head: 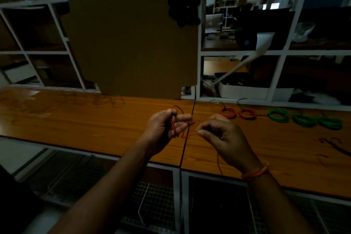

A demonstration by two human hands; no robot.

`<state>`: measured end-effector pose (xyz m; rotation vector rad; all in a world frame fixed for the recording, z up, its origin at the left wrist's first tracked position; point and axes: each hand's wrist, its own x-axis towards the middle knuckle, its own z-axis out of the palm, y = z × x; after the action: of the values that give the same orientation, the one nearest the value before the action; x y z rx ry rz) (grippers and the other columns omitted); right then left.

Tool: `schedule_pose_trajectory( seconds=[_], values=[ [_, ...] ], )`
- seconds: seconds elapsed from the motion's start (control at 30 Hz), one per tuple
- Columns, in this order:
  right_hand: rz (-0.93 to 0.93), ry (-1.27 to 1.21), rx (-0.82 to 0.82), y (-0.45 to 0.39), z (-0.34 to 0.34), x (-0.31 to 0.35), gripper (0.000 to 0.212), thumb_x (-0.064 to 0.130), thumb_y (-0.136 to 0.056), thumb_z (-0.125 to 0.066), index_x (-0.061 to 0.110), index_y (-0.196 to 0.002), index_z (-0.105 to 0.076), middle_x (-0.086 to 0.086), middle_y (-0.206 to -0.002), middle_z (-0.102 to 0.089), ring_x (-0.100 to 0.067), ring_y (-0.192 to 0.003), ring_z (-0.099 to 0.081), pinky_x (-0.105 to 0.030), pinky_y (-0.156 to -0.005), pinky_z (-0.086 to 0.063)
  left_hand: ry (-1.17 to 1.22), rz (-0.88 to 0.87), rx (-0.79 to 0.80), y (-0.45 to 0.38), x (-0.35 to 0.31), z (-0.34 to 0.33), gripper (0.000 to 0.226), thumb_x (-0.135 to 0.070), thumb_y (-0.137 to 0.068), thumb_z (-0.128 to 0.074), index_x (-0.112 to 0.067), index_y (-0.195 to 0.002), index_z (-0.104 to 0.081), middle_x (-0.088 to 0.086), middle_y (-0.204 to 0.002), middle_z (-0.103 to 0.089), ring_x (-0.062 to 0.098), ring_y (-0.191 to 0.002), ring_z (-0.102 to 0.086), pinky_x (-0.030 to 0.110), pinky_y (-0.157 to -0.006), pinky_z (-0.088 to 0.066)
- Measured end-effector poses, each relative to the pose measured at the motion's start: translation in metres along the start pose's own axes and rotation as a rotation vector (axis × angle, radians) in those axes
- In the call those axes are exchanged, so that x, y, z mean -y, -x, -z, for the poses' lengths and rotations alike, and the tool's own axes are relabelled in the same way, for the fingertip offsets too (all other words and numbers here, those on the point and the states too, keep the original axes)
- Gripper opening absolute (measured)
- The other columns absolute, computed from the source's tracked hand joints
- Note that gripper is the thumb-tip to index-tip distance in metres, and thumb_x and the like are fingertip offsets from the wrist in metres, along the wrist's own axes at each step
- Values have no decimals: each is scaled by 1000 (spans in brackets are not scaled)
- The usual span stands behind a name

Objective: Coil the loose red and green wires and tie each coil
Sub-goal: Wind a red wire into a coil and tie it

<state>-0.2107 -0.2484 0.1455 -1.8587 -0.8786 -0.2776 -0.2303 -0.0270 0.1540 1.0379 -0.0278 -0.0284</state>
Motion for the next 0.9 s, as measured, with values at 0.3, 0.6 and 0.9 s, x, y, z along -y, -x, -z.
schedule_pose_trajectory(
  seconds=[0.3,0.6,0.9],
  values=[
    [87,-52,-15,-34,-11,26,5,17,-91,-73,19,-94,-76,1,-93,-58,-15,-85,-58,-21,-69,-51,-357,3,274,1,0,6,29,-27,-111,-35,-10,-103,-57,5,-71,-58,11,-51,-49,22,-47,-35],
    [-156,-355,-77,-54,-42,8,5,18,-99,-63,15,-97,-67,0,-106,-70,-11,-99,-66,-25,-80,-54,221,263,527,0,-9,24,33,-28,-108,-30,-11,-98,-57,-10,-58,-31,5,-45,-24,20,-45,-19],
    [-549,-709,95,-53,-68,7,36,39,-105,-47,12,-124,-61,-5,-104,-73,-17,-89,-70,-31,-69,-43,458,286,558,-3,-18,45,22,-25,-108,-38,-14,-94,-52,-9,-61,-31,5,-47,-19,22,-48,-22]
  ],
)
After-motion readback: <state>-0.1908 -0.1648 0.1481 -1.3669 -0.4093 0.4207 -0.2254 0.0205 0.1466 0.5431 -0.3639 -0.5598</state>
